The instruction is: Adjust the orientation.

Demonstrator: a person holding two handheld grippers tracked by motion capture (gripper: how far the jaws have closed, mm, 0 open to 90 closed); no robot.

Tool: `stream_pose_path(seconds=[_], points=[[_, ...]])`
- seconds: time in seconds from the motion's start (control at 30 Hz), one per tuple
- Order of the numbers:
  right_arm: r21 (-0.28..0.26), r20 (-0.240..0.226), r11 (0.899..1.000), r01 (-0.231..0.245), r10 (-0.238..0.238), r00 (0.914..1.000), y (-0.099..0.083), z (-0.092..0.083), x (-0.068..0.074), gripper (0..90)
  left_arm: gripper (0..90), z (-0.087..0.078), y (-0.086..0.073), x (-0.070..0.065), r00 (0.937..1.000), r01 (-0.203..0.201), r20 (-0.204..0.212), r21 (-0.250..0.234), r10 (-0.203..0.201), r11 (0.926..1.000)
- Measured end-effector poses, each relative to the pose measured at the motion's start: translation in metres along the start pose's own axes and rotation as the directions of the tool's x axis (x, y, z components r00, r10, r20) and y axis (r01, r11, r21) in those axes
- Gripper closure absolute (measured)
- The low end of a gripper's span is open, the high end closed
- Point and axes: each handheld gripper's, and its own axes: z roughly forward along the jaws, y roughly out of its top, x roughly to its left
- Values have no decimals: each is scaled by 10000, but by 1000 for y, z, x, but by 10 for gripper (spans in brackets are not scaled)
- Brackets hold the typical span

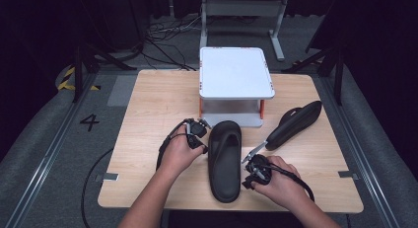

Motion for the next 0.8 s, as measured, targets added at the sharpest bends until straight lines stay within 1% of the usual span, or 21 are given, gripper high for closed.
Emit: stream_pose_path(seconds=[0.03, 0.07, 0.1, 0.13, 0.17, 0.2, 0.23, 0.3, 0.4, 0.43, 0.47, 0.5, 0.6, 0.73, 0.77, 0.8], points=[[-133, -55, 9999, -86, 86, 9999, 0, -3, -2, 746, 619, -2, -2, 1, 10000, 55, 10, -100, -55, 9999], [-251, -1, 9996, -112, 112, 9999, -1, -7, -4, 739, 598, -6, -4, 2, 10000, 74, -25, -123, -75, 9999], [-436, 135, 9990, -135, 141, 9998, -1, -11, -7, 729, 568, -9, -6, 3, 9999, 57, -126, -133, -58, 9999], [-607, 175, 9980, -176, 187, 9997, -1, -15, -10, 722, 543, -12, -8, 5, 9996, 14, -292, -82, -16, 10000], [-752, 271, 9969, -217, 238, 9993, -1, -20, -12, 715, 530, -16, -10, 6, 9991, 43, -418, -89, -47, 10000], [-923, 379, 9953, -303, 340, 9987, -2, -24, -16, 708, 509, -20, -13, 8, 9990, 65, -451, -112, -70, 9999], [-1077, 471, 9936, -352, 405, 9981, -3, -29, -20, 706, 488, -24, -16, 11, 9986, 126, -507, -152, -133, 9998], [-1356, 636, 9890, -593, 685, 9956, -6, -38, -28, 703, 467, -33, -22, 16, 9977, 303, -601, -172, -312, 9994], [-1749, 809, 9803, -915, 1069, 9910, -11, -50, -39, 698, 418, -43, -32, 24, 9962, 396, -772, -101, -403, 9992], [-1880, 841, 9768, -1021, 1196, 9893, -13, -55, -43, 696, 405, -47, -36, 28, 9954, 514, -807, -116, -521, 9986], [-2058, 878, 9716, -1167, 1371, 9867, -14, -61, -48, 691, 387, -49, -39, 30, 9948, 567, -836, -114, -575, 9983], [-2156, 894, 9687, -1229, 1449, 9854, -15, -64, -51, 688, 375, -52, -42, 33, 9944, 593, -877, -73, -597, 9982], [-2494, 997, 9574, -1458, 1751, 9795, -18, -74, -62, 685, 345, -59, -51, 43, 9921, 739, -1002, -170, -752, 9971], [-2678, 929, 9470, -1775, 2088, 9735, -22, -83, -73, 696, 333, -64, -57, 51, 9911, 926, -942, -199, -941, 9955], [-2794, 955, 9418, -1870, 2210, 9706, -24, -86, -79, 699, 334, -64, -59, 53, 9912, 949, -908, -213, -965, 9953], [-2821, 997, 9394, -1949, 2307, 9679, -25, -88, -83, 700, 333, -64, -60, 54, 9914, 938, -897, -216, -953, 9954]])
